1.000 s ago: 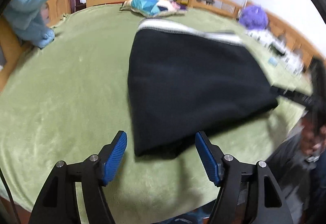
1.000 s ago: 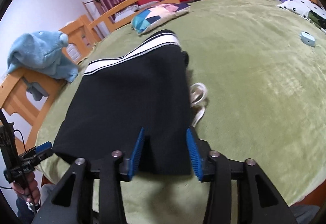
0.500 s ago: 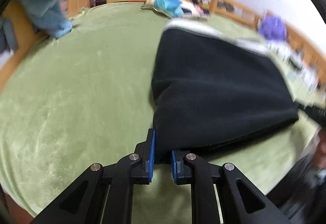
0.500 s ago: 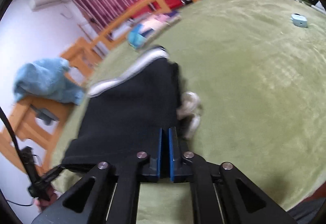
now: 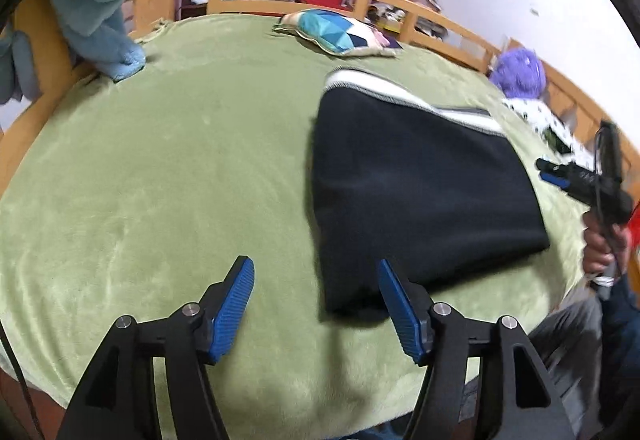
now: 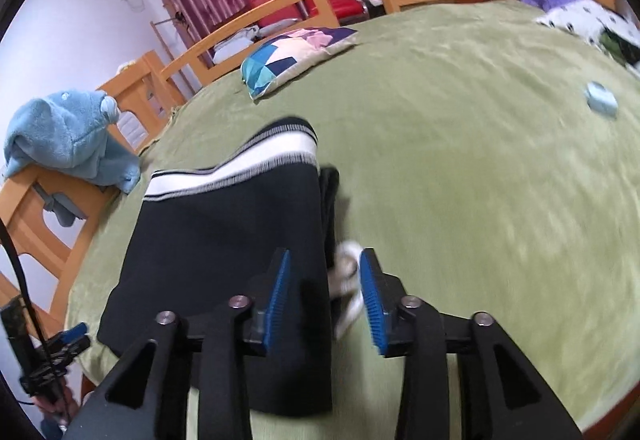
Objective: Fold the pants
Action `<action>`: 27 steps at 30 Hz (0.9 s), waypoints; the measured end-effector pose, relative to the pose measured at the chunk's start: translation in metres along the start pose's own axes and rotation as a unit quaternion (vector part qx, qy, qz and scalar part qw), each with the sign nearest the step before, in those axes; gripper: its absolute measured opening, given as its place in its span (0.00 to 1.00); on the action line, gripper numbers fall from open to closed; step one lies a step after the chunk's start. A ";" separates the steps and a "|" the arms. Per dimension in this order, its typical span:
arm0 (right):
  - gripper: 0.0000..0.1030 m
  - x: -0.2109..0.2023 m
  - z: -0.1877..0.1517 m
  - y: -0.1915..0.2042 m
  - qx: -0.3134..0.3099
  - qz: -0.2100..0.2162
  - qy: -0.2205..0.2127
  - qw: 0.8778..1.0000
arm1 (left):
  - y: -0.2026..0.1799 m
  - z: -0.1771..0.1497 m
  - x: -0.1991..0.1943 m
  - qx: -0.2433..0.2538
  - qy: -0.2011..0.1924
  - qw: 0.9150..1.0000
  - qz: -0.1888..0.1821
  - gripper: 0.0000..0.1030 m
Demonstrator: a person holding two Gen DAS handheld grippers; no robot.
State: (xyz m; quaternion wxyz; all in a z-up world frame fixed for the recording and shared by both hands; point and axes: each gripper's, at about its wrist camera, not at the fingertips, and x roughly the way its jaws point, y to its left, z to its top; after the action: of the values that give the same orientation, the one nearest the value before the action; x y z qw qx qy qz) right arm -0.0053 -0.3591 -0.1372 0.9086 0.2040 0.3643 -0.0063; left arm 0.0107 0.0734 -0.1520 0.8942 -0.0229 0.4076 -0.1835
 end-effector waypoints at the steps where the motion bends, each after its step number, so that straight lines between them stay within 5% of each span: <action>1: 0.48 0.008 0.009 0.003 -0.006 0.001 -0.002 1.000 | 0.001 0.007 0.003 -0.004 -0.001 1.000 0.005 0.61; 5: 0.55 0.047 0.038 0.012 -0.015 0.007 0.007 1.000 | 0.000 0.033 0.027 -0.017 -0.001 0.999 0.027 0.61; 8: 0.53 0.092 0.047 0.022 -0.024 0.007 0.059 0.998 | 0.001 0.046 0.047 -0.043 0.008 0.999 0.001 0.61; 10: 0.39 0.101 0.053 0.023 -0.045 0.003 0.063 0.997 | -0.003 0.053 0.053 -0.040 0.009 0.999 -0.009 0.61; 11: 0.09 0.092 0.059 0.020 -0.044 0.009 0.044 0.998 | -0.005 0.057 0.055 -0.033 0.004 0.999 -0.009 0.61; 13: 0.09 0.064 0.073 -0.010 0.024 0.096 0.003 0.995 | -0.010 0.065 0.059 -0.020 -0.004 1.000 -0.010 0.61; 18: 0.16 0.100 0.053 -0.020 0.009 -0.025 0.061 0.998 | -0.025 0.086 0.076 -0.013 0.000 1.000 -0.027 0.61; 21: 0.30 0.079 0.057 -0.019 0.007 -0.029 0.034 0.999 | -0.038 0.096 0.083 -0.004 -0.004 0.999 -0.038 0.61; 27: 0.31 0.056 0.076 0.026 -0.073 0.004 -0.023 0.997 | -0.073 0.128 0.107 0.018 -0.012 0.997 -0.078 0.61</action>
State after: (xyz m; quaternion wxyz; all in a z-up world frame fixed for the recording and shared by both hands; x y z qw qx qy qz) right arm 0.0894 -0.3561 -0.1154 0.9292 0.1386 0.3420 0.0197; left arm 0.1469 -0.0455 -0.1304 0.8823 -0.0412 0.3902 -0.2599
